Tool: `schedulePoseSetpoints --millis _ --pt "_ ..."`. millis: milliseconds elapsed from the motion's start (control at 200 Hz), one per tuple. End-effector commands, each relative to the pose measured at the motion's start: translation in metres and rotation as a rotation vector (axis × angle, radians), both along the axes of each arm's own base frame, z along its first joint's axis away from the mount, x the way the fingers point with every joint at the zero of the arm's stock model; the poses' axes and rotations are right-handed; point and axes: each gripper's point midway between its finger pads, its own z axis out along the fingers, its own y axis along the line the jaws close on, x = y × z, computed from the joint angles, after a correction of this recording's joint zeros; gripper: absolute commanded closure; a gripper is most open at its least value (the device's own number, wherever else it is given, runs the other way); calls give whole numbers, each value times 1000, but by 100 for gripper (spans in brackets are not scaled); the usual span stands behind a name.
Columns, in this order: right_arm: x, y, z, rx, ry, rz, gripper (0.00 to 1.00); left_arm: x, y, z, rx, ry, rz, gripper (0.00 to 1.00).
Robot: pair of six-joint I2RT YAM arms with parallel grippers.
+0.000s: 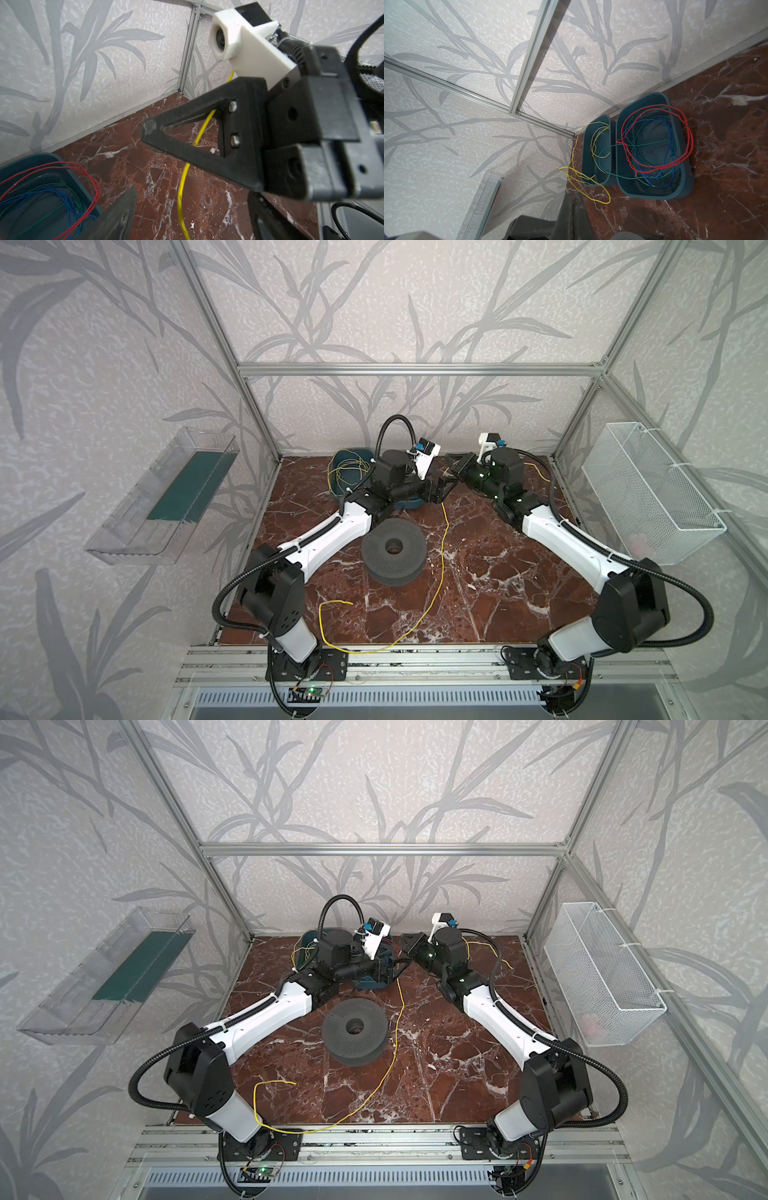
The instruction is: Wrap the cables
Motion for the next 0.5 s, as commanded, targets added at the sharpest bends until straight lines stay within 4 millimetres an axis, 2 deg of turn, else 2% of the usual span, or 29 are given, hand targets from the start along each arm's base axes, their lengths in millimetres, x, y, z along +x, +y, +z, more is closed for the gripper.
schedulePoseSetpoints --millis 0,40,90,180,230,305,375,455,495 --pt "-15 3 33 65 -63 38 100 -3 3 9 -17 -62 11 22" --pt "-17 4 33 73 -62 49 100 -3 4 6 -9 -61 13 27" --pt "-18 4 32 79 -59 50 100 -4 4 3 -2 -61 11 40" --pt "-20 3 31 85 -54 51 100 -4 4 -1 1 -62 9 58" --pt "-21 3 31 82 -55 55 100 -2 5 -2 0 -67 17 71" --pt "-23 2 30 76 -53 53 100 -1 6 -1 -2 -77 28 83" --pt "-23 2 28 71 -50 54 100 0 9 0 9 -88 36 100" --pt "-23 6 29 71 -50 77 100 3 13 5 18 -109 63 100" --pt "-23 8 30 68 -49 98 85 7 18 10 21 -120 100 100"
